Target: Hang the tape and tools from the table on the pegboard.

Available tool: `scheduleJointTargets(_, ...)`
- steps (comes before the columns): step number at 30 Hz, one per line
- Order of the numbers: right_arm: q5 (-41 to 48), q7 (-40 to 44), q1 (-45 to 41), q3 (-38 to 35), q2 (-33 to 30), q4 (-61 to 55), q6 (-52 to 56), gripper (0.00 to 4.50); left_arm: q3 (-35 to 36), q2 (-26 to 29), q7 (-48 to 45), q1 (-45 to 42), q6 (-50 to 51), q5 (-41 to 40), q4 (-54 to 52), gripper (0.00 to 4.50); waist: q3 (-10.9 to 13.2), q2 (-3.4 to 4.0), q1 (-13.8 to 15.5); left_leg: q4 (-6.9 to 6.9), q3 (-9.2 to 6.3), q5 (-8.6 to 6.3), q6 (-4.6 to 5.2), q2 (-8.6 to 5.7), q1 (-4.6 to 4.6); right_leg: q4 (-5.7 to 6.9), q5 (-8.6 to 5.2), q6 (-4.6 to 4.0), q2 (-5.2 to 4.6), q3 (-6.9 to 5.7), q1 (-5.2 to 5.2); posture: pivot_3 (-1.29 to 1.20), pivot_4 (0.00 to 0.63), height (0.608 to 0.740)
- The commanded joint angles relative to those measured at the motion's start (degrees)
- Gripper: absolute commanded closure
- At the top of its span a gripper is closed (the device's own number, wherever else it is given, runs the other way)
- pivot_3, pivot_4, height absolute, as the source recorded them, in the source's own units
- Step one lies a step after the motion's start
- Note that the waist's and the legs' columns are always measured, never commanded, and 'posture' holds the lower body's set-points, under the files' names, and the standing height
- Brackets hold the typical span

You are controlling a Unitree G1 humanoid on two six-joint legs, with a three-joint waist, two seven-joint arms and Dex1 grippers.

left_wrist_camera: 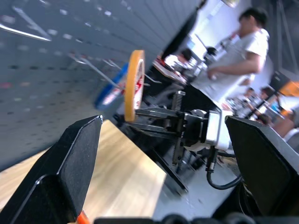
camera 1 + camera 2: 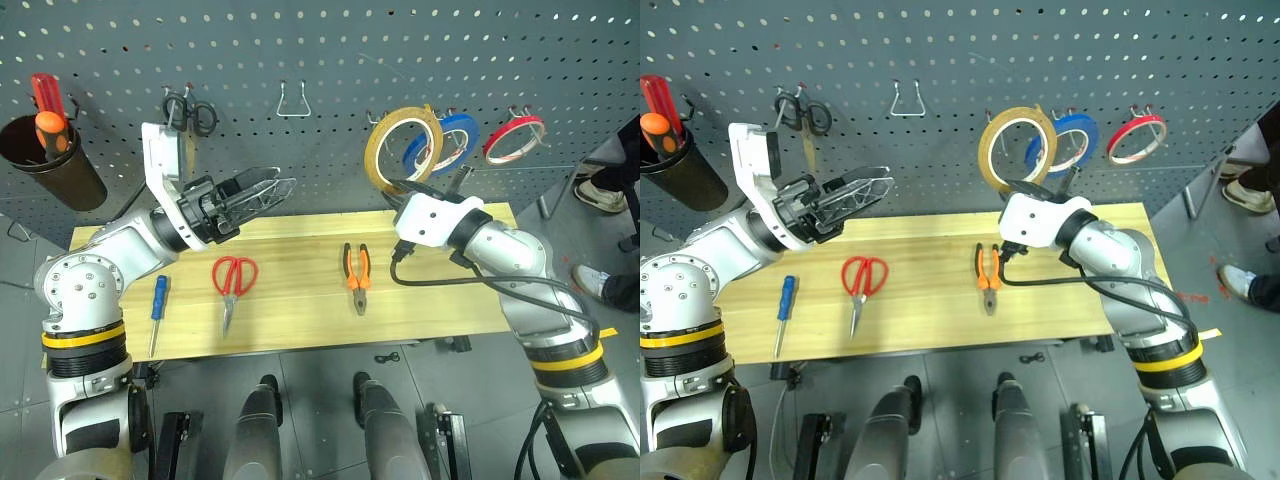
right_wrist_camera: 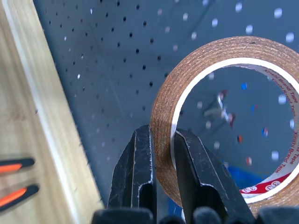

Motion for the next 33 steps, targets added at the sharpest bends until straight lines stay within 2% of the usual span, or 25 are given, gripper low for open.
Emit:
scheduleJointTargets(1,1.4,0.5,-1.8,-0.2,0.8,3.9,-1.0,4.26,1.4,0.8,1.0,1.6,0.1,-2.5,-4.0,0.0,0.0,-0.02,0.4,0.0,0.0,0.0,0.0,0.0,0.01,0.01,0.0,0.0,0.0,0.0,0.0,0.09,0.33,0.74)
scheduleJointTargets(5,3.0,2.2,-2.4,-0.3,1.2,6.2,-1.1,4.26,1.6,1.2,1.9,2.8,0.0,-3.3,-4.9,0.0,0.0,-0.04,0.8,0.0,0.0,0.01,-0.01,0.0,0.0,0.02,0.13,-0.21,0.0,-0.01,0.0,0.11,0.332,0.74)
scheduleJointTargets(6,3.3,2.5,-2.5,-0.4,1.4,6.5,-1.0,3.19,1.6,1.4,2.1,3.0,-0.1,-3.5,-4.9,0.0,0.0,-0.04,0.8,0.0,0.0,0.0,-0.01,0.0,-0.01,0.01,0.14,-0.23,0.0,-0.01,0.0,0.11,0.332,0.74)
scheduleJointTargets(11,4.2,3.7,-0.2,-1.4,0.7,4.8,0.2,1.51,1.2,1.9,2.0,3.4,-0.3,-3.8,-5.0,0.0,0.0,-0.04,0.8,0.0,-0.01,0.01,-0.01,0.0,-0.01,0.02,0.14,-0.23,0.01,-0.02,0.0,0.1,0.34,0.74)
scheduleJointTargets(15,6.5,6.2,7.3,-3.2,-1.1,-2.5,3.9,0.16,-0.5,4.0,-1.1,5.3,-0.7,-1.1,-5.5,0.0,0.0,-0.04,1.2,-0.04,-0.03,0.0,-0.01,0.0,-0.01,0.01,0.14,-0.23,0.01,-0.03,0.0,0.1,0.34,0.74)
scheduleJointTargets(16,8.1,7.6,9.8,-3.7,-1.2,-5.2,7.2,0.03,-1.8,5.7,-3.5,7.0,-1.2,0.8,-6.3,0.0,0.0,-0.04,1.3,-0.06,-0.03,0.0,-0.02,0.0,-0.01,0.0,0.13,-0.23,0.0,-0.02,0.0,0.1,0.35,0.74)
scheduleJointTargets(20,15.2,11.4,14.5,-4.1,1.2,-13.0,28.4,0.03,-6.5,11.6,-13.1,14.0,-6.5,8.9,-7.8,0.0,0.0,-0.04,0.9,-0.09,-0.02,-0.01,-0.03,0.0,0.05,0.03,0.08,-0.32,0.01,-0.01,0.0,0.08,0.358,0.74)
scheduleJointTargets(23,20.3,8.0,8.2,-4.4,9.4,-11.6,49.8,0.03,-8.4,15.1,-19.2,21.2,-11.3,14.8,-6.7,0.0,0.0,-0.06,-0.4,-0.07,-0.02,0.02,-0.09,0.09,0.11,0.12,-0.01,-0.26,0.11,0.02,-0.06,0.08,0.362,0.74)
scheduleJointTargets(25,21.1,4.3,2.9,-5.8,14.0,-7.2,59.6,0.03,-8.3,16.3,-21.2,24.5,-13.4,17.0,-6.2,0.0,0.0,-0.07,-0.9,-0.08,-0.03,0.08,-0.08,0.12,0.17,0.25,-0.04,-0.27,0.18,0.06,-0.14,0.09,0.363,0.74)
scheduleJointTargets(28,21.8,0.0,-2.2,-7.5,18.2,-0.3,67.1,0.03,-7.2,16.6,-21.9,26.8,-14.2,17.8,-6.7,0.0,0.0,-0.07,-0.4,-0.12,-0.07,0.22,0.04,0.14,0.09,0.38,-0.17,-0.65,0.22,0.05,-0.29,0.1,0.372,0.74)
scheduleJointTargets(33,21.0,-7.3,-4.7,-9.9,21.9,10.5,70.0,0.03,-4.5,16.4,-20.5,30.1,-13.1,16.8,-10.3,0.0,0.0,-0.09,1.0,-0.12,-0.07,0.23,0.07,0.11,-0.18,0.28,-0.08,-0.37,0.19,0.05,-0.36,0.14,0.361,0.74)
